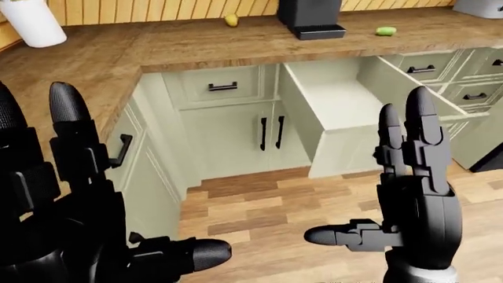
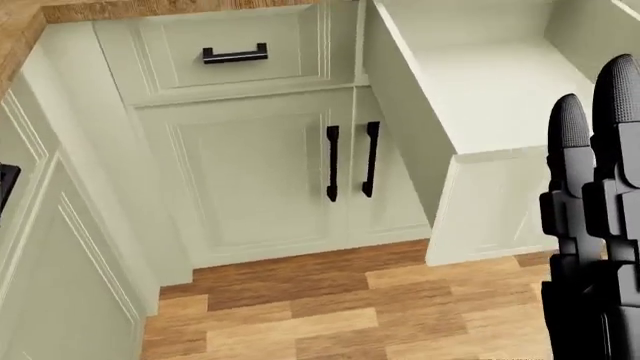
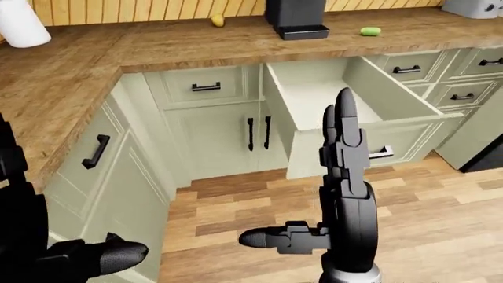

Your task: Close the right drawer.

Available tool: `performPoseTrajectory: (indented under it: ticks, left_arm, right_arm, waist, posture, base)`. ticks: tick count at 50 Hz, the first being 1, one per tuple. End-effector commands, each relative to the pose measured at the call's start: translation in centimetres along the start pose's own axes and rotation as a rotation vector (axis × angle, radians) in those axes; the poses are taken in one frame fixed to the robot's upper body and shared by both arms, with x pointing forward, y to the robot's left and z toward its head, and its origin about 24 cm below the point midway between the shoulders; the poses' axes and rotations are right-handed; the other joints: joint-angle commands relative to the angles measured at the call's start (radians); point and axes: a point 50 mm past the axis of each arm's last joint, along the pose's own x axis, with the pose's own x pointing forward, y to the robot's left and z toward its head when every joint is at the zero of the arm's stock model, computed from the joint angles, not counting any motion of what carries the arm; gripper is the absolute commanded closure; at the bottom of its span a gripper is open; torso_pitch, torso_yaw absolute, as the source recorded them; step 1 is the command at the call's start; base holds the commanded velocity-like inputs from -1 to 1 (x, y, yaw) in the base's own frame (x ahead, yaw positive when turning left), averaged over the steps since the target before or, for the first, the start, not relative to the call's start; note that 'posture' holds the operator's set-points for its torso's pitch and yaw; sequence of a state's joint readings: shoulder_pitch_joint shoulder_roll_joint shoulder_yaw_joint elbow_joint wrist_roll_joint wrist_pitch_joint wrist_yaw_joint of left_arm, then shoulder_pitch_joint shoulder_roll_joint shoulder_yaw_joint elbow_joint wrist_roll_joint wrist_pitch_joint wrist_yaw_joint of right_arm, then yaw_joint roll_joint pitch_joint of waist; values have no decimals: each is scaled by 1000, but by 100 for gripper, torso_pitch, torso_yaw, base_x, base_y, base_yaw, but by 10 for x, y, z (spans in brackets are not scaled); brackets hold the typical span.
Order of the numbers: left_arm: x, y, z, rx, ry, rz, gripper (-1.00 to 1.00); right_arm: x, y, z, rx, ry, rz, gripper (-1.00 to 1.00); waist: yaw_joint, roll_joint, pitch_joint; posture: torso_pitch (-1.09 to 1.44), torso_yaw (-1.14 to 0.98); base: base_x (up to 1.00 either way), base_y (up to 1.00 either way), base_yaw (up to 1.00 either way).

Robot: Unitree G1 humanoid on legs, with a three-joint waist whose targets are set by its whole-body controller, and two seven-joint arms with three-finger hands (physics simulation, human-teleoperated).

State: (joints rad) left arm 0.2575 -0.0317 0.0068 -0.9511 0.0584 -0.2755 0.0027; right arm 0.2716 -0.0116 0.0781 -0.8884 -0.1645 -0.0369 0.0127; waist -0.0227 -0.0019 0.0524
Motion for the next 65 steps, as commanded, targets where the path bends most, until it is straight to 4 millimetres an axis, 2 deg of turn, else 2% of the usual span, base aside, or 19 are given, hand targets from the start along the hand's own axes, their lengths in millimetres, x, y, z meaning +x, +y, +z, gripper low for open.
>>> performPoseTrajectory:
  ticks: [1, 4, 7, 8, 10, 16, 21, 22, 33, 38, 39, 40, 44, 53, 55, 56, 57, 58, 65]
  left_arm:
    - [2, 2, 10, 4, -57, 9, -100]
    - [2, 2, 9, 5, -56, 9, -100]
    - [2, 2, 10, 4, -57, 9, -100]
    - [2, 2, 10, 4, -57, 10, -100]
    - [2, 2, 10, 4, -56, 10, -100]
    - [2, 1, 10, 2, -56, 8, -100]
    - [2, 1, 9, 0, -55, 6, -100]
    - [1, 1, 10, -1, -56, 5, -100]
    - [1, 1, 10, -3, -55, 3, -100]
    - [1, 1, 10, -5, -54, 4, -100]
    - [1, 1, 10, -6, -53, 3, -100]
    - [1, 1, 10, -6, -54, 3, -100]
    - [1, 0, 9, -5, -53, 4, -100]
    - [0, -1, 9, -9, -52, -2, -100]
    - [0, -1, 9, -11, -53, -3, -100]
    - [0, -1, 8, -11, -52, -4, -100]
    - [0, -1, 9, -11, -53, -4, -100]
    - [-1, -1, 8, -12, -52, -5, -100]
    - [-1, -1, 9, -14, -54, -8, -100]
  right_arm:
    - [1, 1, 12, 10, -75, 3, -100]
    - [1, 2, 11, 3, -70, 11, -100]
    - [1, 2, 10, -1, -67, 14, -100]
    - [1, 2, 11, 1, -68, 14, -100]
    - [2, 2, 11, 2, -68, 14, -100]
    - [2, 3, 9, -1, -63, 18, -100]
    - [1, 4, 9, 2, -60, 24, -100]
    - [1, 4, 9, 2, -61, 24, -100]
    - [1, 4, 9, 5, -63, 25, -100]
    - [1, 4, 9, 5, -63, 27, -100]
    - [1, 4, 9, 4, -62, 27, -100]
    - [1, 4, 9, 5, -62, 27, -100]
    - [1, 4, 10, 3, -63, 27, -100]
    - [1, 5, 9, 6, -63, 29, -100]
    - [1, 5, 9, 6, -63, 30, -100]
    - [1, 5, 9, 5, -63, 30, -100]
    - [1, 5, 9, 5, -63, 30, -100]
    - [0, 5, 9, 4, -64, 30, -100]
    - [0, 5, 9, 4, -65, 30, -100]
  waist:
    - [3, -6, -8]
    - [12, 29, -1]
    - [26, 96, -3]
    - [35, 54, 6]
    - [22, 72, 2]
    - [26, 20, -7]
    - [20, -74, -22]
    - [10, -38, -16]
    - [21, -6, -20]
    - [24, 79, -48]
    - [46, 53, -31]
    - [38, 62, -24]
    - [32, 41, -39]
    - [16, -39, -25]
    - [7, -82, -23]
    - [-3, -135, -48]
    - [-11, -72, -12]
    - [-9, -80, -34]
    - [13, 16, 13]
  posture:
    - [0, 0]
    - [0, 0]
    - [0, 0]
    - [0, 0]
    - [0, 0]
    - [0, 0]
    - [0, 0]
    - [0, 0]
    - [0, 0]
    - [0, 0]
    - [0, 0]
    - [0, 0]
    - [0, 0]
    - [0, 0]
    - [0, 0]
    - [0, 0]
    - [0, 0]
    - [0, 0]
    - [0, 0]
  base:
    - [0, 0, -44]
    - [0, 0, -44]
    - [0, 0, -44]
    - [0, 0, -44]
    - [0, 0, -44]
    - [0, 0, -44]
    - [0, 0, -44]
    - [0, 0, -44]
    - [-25, 0, -50]
    - [-35, 0, -52]
    - [-35, 0, -53]
    - [-35, 0, -53]
    - [-36, 0, -52]
    - [-32, 0, -56]
    - [-21, 0, -61]
    - [-21, 0, -62]
    - [-20, 0, -61]
    - [-1, 0, -62]
    - [0, 0, -61]
